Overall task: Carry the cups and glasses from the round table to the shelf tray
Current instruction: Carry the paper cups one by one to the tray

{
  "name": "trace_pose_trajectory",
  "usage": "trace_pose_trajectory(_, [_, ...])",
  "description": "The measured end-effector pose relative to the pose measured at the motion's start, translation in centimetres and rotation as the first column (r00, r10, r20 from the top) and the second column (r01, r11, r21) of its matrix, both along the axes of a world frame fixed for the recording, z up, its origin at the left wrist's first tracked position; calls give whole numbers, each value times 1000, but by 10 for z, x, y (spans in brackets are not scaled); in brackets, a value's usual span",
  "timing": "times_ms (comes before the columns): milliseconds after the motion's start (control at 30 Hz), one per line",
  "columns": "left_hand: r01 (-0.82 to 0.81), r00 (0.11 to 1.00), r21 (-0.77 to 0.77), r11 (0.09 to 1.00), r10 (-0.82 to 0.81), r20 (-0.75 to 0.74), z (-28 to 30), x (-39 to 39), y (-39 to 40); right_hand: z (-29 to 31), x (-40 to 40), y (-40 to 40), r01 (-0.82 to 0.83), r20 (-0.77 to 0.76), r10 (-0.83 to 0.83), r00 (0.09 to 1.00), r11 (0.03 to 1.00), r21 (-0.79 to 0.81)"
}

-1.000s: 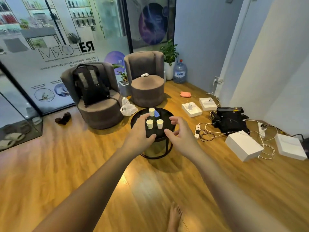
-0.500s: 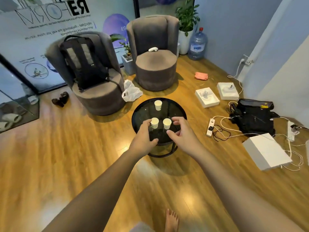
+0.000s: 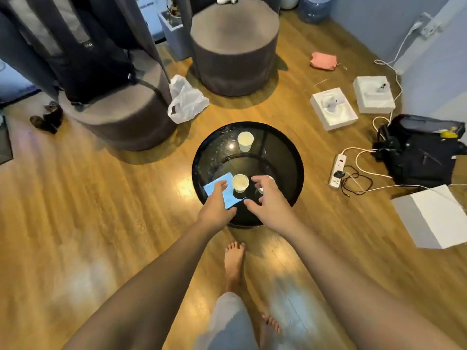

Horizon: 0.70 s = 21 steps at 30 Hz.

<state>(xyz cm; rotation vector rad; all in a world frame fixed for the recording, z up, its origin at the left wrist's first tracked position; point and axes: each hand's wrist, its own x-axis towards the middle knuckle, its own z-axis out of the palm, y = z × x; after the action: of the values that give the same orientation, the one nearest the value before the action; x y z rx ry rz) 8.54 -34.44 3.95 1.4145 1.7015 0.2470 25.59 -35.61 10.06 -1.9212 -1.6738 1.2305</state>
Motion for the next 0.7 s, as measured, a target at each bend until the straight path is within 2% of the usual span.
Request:
trace_pose_trajectory(100, [21,999,-49,999,-22,-27,-46,-5,42,-42,-12,43,-31,55,34,998,998,-58])
trace_pose_trajectory(267, [74,991,-156,985,-90,-97,-121,-8,91,-119,-19,100,-112,236,136,962,988,-109])
trace_pose_trajectory(433, [106,979,-228,968,-143,-149,-176,-2,108,-178,-22,127,-272,517,345,784,938,-214])
trace_pose_trajectory(500, [134,969,-226,965,-176,-175,-192,2,110,-199,-25,131,-305,546,417,727,908,-287])
trace_pose_trajectory(600, [194,956,-190,962,-229,-184,-208,7,112,-219,-29,133,-360,582,477,658,879,-314])
trace_pose_trajectory(700, [188,964,-161,969,-213,-157,-214,11,114,-225,-31,133,-362,588,466,661,885,-294])
